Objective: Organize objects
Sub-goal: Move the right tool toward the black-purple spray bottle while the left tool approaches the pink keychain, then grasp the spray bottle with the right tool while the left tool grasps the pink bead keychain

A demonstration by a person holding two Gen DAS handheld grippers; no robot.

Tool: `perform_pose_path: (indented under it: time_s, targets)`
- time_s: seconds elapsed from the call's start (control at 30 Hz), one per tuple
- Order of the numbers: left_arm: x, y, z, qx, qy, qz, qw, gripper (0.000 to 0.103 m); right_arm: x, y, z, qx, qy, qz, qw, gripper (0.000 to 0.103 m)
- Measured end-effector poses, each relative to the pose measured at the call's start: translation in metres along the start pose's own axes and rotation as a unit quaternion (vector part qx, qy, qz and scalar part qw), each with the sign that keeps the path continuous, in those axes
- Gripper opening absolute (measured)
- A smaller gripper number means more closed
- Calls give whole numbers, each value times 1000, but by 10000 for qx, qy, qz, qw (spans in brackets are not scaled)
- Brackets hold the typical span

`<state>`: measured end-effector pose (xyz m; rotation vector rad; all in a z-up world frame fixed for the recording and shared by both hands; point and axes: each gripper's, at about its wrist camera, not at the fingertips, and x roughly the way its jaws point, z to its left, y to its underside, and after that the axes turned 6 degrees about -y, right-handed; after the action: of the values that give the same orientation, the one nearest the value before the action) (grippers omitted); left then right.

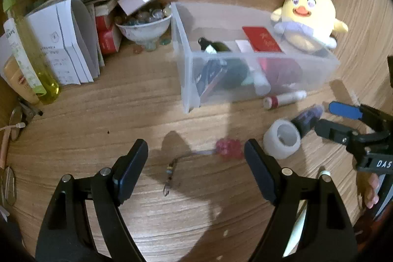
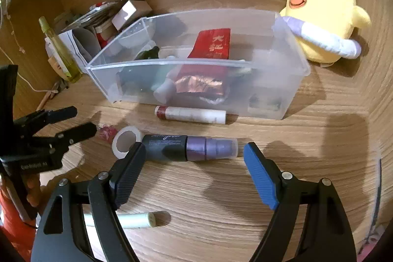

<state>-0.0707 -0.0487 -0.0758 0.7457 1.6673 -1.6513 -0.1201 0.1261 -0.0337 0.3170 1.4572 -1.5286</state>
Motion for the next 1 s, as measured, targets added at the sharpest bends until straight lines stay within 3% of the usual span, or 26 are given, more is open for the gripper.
perform_pose_path:
  time_s: [0.6, 0.8, 1.0]
  targets:
    - [17, 3, -14, 281, -23, 268, 9992, 81, 26, 2, 8, 28, 66, 321, 9995, 84]
    - [18, 1, -21, 385, -62, 181, 9991, 65, 30, -3, 8, 32, 108, 304, 9995, 84]
    - [18, -2, -25, 441, -18, 75, 9990, 43, 36, -7, 7, -30, 241, 334, 9991, 94]
